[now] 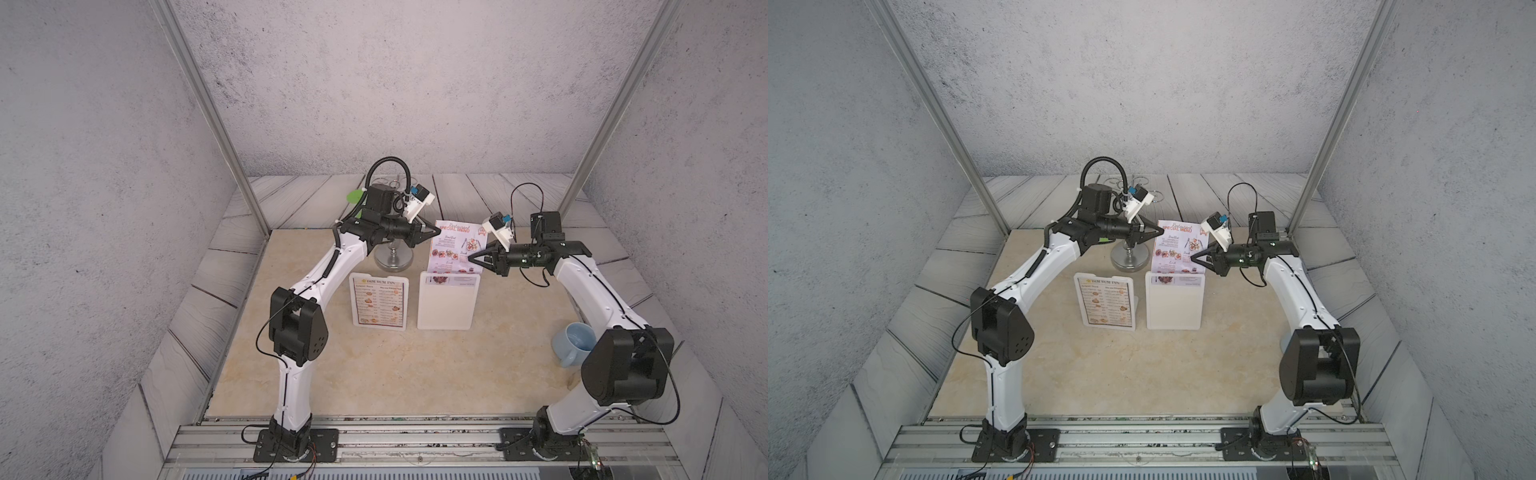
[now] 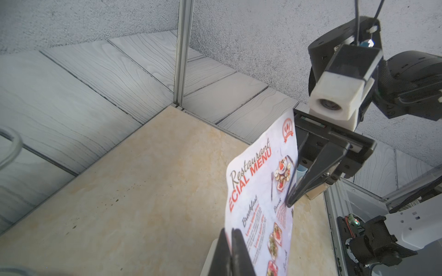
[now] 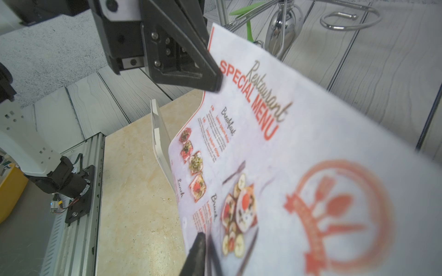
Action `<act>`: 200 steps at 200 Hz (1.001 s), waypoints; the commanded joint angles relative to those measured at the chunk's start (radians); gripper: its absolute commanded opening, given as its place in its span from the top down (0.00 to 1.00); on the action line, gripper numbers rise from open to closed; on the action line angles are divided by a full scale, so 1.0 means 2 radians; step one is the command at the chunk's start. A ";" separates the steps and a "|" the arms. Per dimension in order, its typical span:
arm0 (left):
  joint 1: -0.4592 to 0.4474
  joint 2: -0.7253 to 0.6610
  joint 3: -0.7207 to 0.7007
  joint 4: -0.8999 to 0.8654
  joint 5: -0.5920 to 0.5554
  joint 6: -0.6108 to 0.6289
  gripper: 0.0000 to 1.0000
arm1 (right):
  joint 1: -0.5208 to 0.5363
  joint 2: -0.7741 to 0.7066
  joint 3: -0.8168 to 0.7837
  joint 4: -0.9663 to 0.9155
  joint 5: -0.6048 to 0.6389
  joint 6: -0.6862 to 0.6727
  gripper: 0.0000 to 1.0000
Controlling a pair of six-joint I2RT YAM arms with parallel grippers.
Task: Insert the menus into the narrow rack
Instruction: Insert the menu into the narrow rack.
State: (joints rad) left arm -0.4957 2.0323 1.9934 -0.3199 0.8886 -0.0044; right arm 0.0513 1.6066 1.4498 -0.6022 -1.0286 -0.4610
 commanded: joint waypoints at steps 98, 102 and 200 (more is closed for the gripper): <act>-0.001 -0.049 -0.046 0.044 -0.015 0.009 1.00 | 0.001 0.008 -0.001 0.138 -0.013 0.138 0.68; -0.001 -0.049 -0.047 0.044 -0.015 0.010 1.00 | 0.002 0.010 0.002 0.139 -0.014 0.141 0.67; -0.001 -0.069 -0.085 0.071 -0.019 0.017 1.00 | 0.002 0.018 0.004 0.159 -0.022 0.161 0.69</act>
State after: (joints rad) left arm -0.4957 1.9491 1.8511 -0.2302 0.8501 0.0189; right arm 0.0513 1.6131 1.4509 -0.3058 -1.0470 -0.1570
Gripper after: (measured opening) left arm 0.043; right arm 0.315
